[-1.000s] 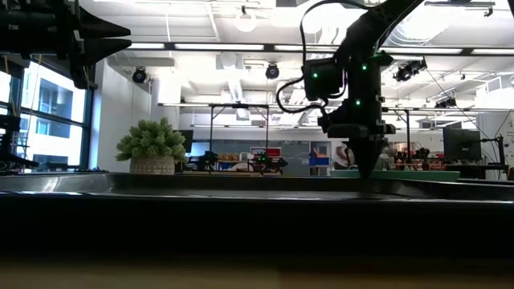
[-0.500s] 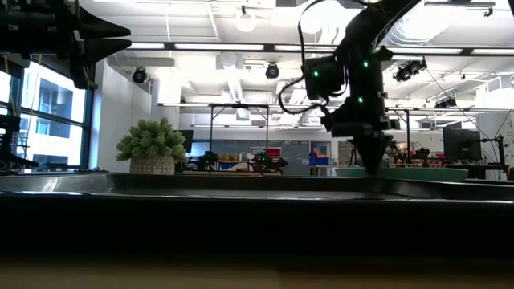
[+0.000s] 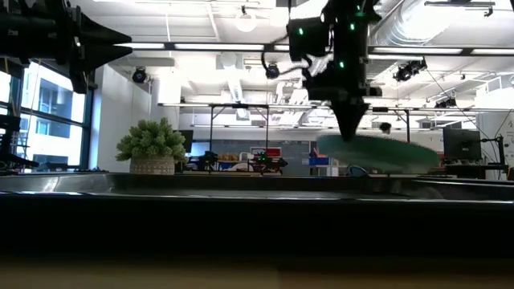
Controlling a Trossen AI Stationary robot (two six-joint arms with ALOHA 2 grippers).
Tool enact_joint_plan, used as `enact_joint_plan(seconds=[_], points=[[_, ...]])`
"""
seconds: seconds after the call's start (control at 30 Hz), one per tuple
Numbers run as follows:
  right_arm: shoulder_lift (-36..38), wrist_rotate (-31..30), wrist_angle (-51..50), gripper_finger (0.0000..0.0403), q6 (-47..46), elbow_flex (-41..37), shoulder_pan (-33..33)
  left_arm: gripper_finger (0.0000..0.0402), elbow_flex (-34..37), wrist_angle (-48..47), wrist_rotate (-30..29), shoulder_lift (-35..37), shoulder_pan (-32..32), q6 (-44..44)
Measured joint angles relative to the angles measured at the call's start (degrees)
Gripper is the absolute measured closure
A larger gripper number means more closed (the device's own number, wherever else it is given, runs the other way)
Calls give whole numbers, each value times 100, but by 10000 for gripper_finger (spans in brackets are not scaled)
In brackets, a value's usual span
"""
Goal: Pick and place plate/cup/fork/spoon on tray
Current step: Put the blue plate on the black tray
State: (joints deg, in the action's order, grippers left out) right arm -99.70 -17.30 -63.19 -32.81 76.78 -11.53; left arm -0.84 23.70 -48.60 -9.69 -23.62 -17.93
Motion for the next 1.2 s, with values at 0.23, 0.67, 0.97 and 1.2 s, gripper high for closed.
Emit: enact_joint_plan(seconds=[0.23, 0.67, 0.97, 1.2], points=[[0, -312, -512, 402, -80, 967, 317, 326, 0, -11, 0, 0, 0, 0], [1, -750, -564, 403, -120, 2278, 1229, 326, 0, -50, 2, 0, 0, -235], [2, -719, -44, 403, 757, 2480, 2082, 326, 0, -583, 4, 0, 0, -760], [2, -609, 238, 403, 1624, 2480, 2571, 326, 2, -754, 4, 0, -1, -1236]])
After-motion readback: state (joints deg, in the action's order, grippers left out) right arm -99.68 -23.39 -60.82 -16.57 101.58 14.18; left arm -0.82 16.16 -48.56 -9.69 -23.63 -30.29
